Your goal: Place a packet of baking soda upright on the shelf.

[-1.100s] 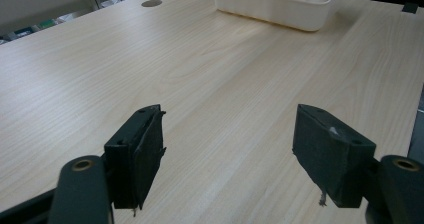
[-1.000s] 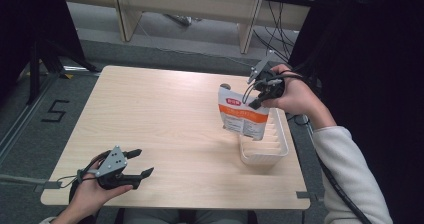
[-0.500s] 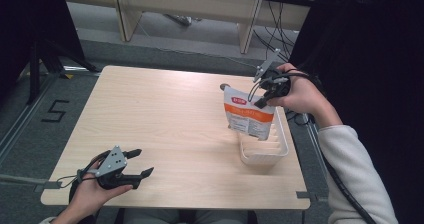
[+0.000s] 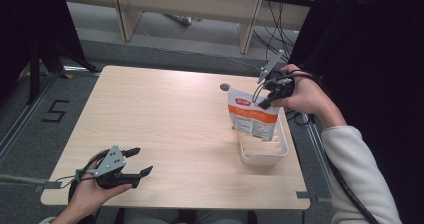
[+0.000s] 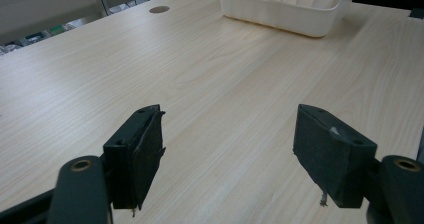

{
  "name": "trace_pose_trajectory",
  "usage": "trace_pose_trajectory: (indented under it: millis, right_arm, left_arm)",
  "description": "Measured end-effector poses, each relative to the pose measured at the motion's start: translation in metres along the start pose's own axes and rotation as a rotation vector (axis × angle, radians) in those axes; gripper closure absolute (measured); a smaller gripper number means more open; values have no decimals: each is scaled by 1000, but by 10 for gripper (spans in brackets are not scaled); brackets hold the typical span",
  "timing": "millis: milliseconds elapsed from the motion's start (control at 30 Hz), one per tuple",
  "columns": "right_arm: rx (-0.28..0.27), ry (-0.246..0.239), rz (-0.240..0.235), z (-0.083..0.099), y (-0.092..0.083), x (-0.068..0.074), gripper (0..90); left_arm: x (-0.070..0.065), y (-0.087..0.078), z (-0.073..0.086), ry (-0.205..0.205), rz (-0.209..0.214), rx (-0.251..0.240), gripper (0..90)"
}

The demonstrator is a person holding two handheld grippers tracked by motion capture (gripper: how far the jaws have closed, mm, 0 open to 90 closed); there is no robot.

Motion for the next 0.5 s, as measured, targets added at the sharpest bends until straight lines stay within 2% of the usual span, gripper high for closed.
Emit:
trace_pose_trajectory:
  millis: [33, 67, 133, 233, 267, 367, 400, 433, 467, 500]
  right_arm:
    - [20, 4, -18, 2, -1, 1, 900]
    - [2, 5, 2, 1, -1, -1, 900]
    - [4, 1, -3, 2, -2, -1, 900]
    - [7, 13, 15, 4, -4, -2, 900]
    - [4, 1, 6, 5, -4, -2, 900]
    - [11, 14, 8, 8, -5, -2, 900]
    - [17, 3, 4, 9, -5, -3, 900]
    - [18, 4, 5, 10, -4, -4, 900]
    - [40, 0, -19, 12, -5, -3, 900]
    - [45, 1, -17, 13, -5, -3, 900]
  left_arm:
    - [1, 0, 0, 5, -1, 0, 274]
    - [1, 0, 0, 4, -1, 1, 274]
    - [0, 0, 0, 2, 0, 2, 274]
    - [0, 0, 0, 6, 1, 2, 274]
    - [0, 0, 0, 6, -3, 1, 274]
    - [0, 0, 0, 20, 8, 5, 274]
    - [0, 0, 1, 20, 9, 7, 274]
    - [-1, 0, 1, 2, 3, 9, 274]
    - [0, 0, 2, 1, 1, 11, 276]
    - [-1, 0, 2, -7, 2, 10, 277]
Point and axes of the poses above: each handheld gripper's, and its own axes: y roughly forward along the jaws, z roughly out of its underside, x roughly to its left, the point moved 9 cm from there along y, roughly forward along the jaws, and after that the axes turned 8 degrees about -x, right-handed, at the moved point
